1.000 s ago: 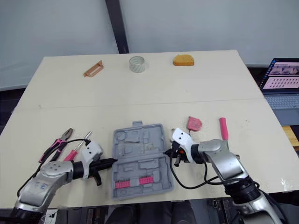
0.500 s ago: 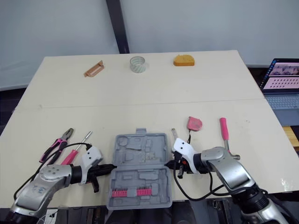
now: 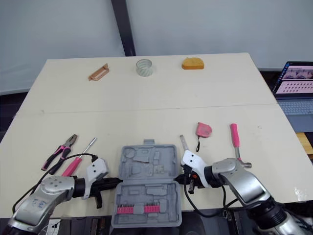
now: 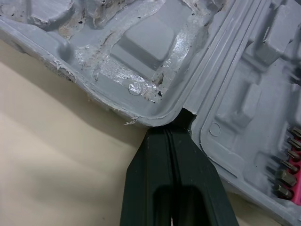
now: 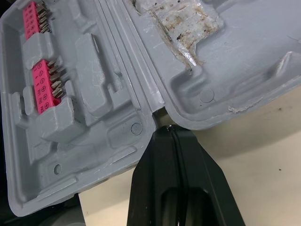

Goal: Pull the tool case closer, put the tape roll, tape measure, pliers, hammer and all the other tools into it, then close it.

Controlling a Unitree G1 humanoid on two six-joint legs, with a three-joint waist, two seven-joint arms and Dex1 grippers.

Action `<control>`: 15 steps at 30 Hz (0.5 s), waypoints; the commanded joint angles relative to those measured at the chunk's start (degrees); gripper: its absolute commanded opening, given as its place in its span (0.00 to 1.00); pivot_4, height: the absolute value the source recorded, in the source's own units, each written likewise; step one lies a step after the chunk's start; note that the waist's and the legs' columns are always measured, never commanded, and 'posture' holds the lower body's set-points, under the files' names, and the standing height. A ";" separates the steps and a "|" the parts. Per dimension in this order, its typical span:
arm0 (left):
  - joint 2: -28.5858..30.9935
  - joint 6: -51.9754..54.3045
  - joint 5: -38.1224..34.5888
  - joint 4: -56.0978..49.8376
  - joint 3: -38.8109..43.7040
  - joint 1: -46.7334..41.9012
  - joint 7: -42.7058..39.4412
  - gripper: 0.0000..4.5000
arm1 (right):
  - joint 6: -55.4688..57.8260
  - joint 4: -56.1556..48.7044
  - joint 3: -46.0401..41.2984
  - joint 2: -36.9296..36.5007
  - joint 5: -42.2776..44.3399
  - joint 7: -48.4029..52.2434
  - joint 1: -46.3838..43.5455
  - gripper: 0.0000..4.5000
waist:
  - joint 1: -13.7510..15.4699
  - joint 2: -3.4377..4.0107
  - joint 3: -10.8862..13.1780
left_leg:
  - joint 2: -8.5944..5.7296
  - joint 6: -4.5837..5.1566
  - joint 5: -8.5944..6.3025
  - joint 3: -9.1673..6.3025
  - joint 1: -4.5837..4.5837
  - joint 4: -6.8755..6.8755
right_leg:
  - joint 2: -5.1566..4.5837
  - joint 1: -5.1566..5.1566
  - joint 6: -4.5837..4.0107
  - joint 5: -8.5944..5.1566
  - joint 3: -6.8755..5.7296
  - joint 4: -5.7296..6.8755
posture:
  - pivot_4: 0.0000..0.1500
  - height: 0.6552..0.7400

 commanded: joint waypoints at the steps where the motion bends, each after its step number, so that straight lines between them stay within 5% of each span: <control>1: 0.66 0.30 0.04 -1.12 -2.36 1.81 -1.45 0.00 | -0.66 -2.77 0.36 -0.15 2.02 1.14 -0.10 0.01 | 0.00 0.00 0.00 | 0.00 0.00 0.00 0.00 0.00 0.00 | 0.00 0.00 0.00 0.00 0.00 0.00 | 1.00 1.00; 15: 1.04 0.23 0.07 -1.01 -2.53 2.22 -1.51 0.00 | -0.49 -3.26 0.59 -0.73 2.68 1.38 0.21 0.01 | 0.72 0.00 0.00 | 0.00 0.00 0.00 0.02 0.00 0.00 | 0.00 0.00 0.00 0.00 0.00 -0.02 | 1.00 1.00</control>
